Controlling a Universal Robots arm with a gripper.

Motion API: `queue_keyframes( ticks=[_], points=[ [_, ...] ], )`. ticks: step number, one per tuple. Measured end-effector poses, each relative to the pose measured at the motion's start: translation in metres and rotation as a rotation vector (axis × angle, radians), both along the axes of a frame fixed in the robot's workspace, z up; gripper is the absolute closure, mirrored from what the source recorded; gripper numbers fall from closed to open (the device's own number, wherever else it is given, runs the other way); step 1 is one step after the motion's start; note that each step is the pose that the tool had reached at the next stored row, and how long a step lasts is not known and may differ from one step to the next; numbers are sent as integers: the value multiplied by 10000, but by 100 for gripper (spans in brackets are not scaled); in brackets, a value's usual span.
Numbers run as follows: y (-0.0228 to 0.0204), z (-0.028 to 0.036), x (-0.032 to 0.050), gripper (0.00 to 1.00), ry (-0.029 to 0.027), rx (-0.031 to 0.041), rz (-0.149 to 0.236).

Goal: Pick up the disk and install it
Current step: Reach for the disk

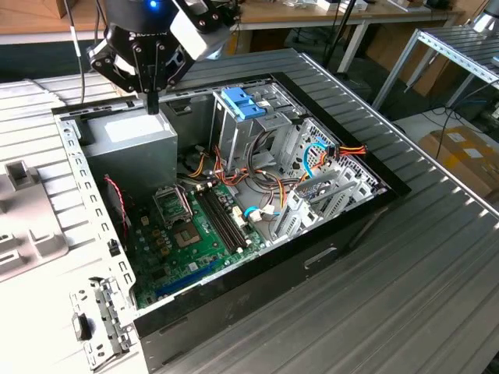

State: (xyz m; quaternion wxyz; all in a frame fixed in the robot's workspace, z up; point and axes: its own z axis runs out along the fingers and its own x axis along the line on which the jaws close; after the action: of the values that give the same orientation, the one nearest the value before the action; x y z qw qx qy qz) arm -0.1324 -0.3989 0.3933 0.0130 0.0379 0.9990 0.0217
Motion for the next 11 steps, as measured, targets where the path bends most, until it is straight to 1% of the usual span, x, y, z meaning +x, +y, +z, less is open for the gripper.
queue_keyframes(
  ticks=[11],
  points=[
    [0, 0, -44, 89, -1, 1, -1]
  ],
)
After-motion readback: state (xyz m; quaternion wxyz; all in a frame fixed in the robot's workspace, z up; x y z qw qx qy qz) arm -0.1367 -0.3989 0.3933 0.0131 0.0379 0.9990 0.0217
